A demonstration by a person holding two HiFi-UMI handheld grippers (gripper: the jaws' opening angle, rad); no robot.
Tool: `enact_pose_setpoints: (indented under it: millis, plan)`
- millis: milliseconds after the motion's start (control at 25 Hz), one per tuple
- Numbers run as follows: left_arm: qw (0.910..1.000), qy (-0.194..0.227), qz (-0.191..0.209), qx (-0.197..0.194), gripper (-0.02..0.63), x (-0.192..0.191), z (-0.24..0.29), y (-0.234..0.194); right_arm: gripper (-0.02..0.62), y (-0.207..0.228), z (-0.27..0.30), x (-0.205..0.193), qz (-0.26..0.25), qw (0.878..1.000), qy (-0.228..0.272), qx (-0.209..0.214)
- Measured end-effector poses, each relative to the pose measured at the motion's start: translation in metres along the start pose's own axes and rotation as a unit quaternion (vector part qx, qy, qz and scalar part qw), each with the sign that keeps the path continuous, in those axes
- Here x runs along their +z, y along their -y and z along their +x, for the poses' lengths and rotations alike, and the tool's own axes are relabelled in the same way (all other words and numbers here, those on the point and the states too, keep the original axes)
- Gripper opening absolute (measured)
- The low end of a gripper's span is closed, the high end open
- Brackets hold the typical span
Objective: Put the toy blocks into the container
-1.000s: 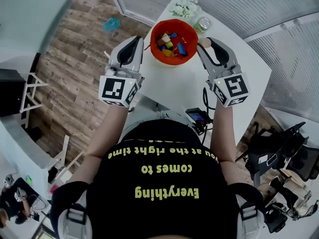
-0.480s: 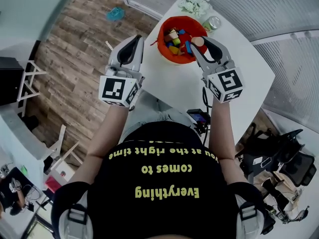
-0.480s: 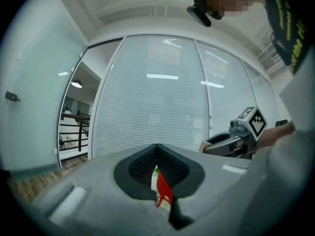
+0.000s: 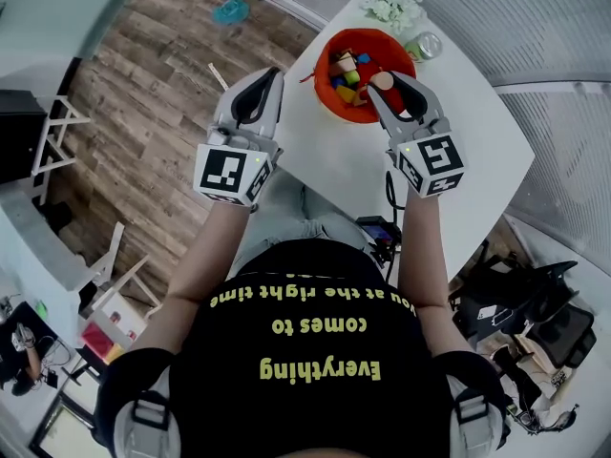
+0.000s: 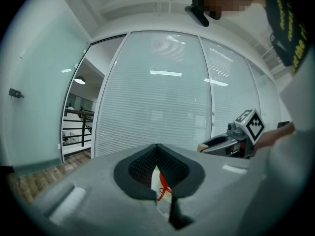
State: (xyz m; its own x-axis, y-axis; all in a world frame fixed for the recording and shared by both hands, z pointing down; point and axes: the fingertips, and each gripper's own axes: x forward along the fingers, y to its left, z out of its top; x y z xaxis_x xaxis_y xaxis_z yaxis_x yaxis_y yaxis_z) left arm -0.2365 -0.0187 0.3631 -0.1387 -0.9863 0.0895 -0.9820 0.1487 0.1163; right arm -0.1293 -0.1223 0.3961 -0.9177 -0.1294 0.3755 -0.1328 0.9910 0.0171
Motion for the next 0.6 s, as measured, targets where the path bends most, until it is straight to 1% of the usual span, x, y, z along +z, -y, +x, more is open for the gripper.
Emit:
enact_pose_setpoints:
  millis: [440, 480, 560, 600]
  plan:
    - [0.9999, -0.008, -0.007, 0.002, -0.003, -0.0104, -0.0023, 0.0014, 0.158, -0.0007, 0.0025, -0.0005, -0.011, 1.0, 0.004, -0.003]
    - [0.9999, -0.008, -0.007, 0.002, -0.003, -0.0101, -0.0022, 0.0018, 0.142, -0.0001, 0.0021, -0.0007, -0.012, 1.0, 0.004, -0.005]
    - [1.0, -0.007, -0.006, 0.001, -0.003, -0.0098, -0.0015, 0.0026, 0.089, 0.0025, 0.0011, -0.0015, -0.014, 1.0, 0.004, -0.009]
    - [1.0, -0.007, -0.006, 0.001, -0.003, -0.0096, -0.0011, 0.0027, 0.075, 0.004, 0.0009, -0.0019, -0.013, 1.0, 0.004, -0.012]
